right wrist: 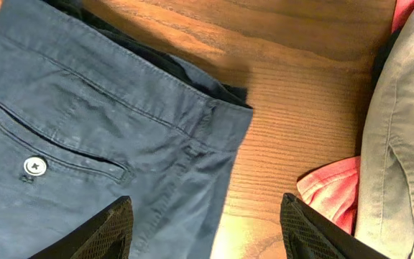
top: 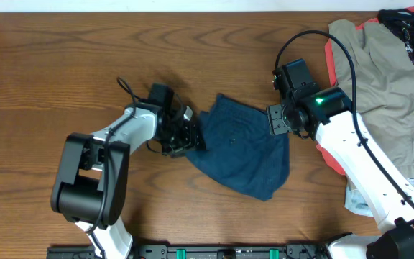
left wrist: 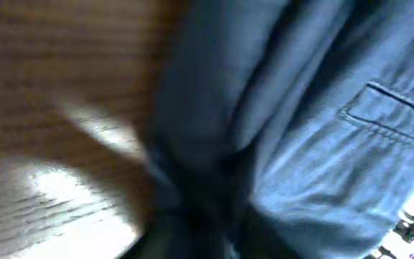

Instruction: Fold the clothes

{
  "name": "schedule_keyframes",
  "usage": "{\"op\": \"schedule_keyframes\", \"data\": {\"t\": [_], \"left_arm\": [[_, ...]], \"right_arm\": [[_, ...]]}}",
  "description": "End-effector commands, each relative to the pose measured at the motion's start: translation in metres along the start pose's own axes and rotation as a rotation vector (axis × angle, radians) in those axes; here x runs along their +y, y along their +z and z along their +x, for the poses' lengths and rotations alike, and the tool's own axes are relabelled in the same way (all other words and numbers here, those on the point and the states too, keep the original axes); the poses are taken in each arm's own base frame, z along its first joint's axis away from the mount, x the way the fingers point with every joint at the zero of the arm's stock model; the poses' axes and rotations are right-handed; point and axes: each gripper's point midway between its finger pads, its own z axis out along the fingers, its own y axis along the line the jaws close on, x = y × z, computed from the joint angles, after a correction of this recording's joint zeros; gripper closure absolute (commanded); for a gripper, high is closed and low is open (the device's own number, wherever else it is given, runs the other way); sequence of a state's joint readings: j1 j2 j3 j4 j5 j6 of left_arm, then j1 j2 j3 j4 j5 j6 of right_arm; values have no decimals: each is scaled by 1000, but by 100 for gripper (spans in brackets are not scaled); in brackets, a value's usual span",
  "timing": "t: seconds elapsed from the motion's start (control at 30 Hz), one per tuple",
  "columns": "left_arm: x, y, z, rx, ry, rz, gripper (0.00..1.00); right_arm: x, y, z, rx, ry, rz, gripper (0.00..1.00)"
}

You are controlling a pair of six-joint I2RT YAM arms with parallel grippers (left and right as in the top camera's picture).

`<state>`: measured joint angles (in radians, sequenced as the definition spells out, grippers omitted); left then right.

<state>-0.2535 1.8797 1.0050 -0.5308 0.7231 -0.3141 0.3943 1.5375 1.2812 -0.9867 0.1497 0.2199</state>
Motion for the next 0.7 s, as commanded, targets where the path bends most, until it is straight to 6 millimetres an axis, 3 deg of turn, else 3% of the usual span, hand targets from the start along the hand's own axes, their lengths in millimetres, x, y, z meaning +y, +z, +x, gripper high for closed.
{"op": "schedule_keyframes", "data": {"t": [0.0, 0.07, 0.2, 0.37, 0.47, 0.57, 0.67], "left_arm": [[14, -1, -9, -25, -31, -39, 94], [23, -12, -23, -75, -44, -74, 94], [53, -54, -65, -225, -112, -170, 94], [105, -148, -117, -451, -276, -276, 93], [138, -208, -134, -583, -385, -291, 94], [172, -258, -138, -700, -516, -277, 94], [203, -290, -136, -789, -589, -270, 94]], "right_arm": [[-8, -8, -6, -26, 37, 5, 36], [-9, -8, -6, -27, 38, 5, 36], [-9, -7, -5, -23, 37, 6, 36], [-9, -7, -4, -19, 37, 8, 36], [-11, -7, -5, -18, 41, 9, 36], [-13, -7, -5, -18, 48, 11, 36], [-15, -7, -5, -18, 52, 13, 36]]}}
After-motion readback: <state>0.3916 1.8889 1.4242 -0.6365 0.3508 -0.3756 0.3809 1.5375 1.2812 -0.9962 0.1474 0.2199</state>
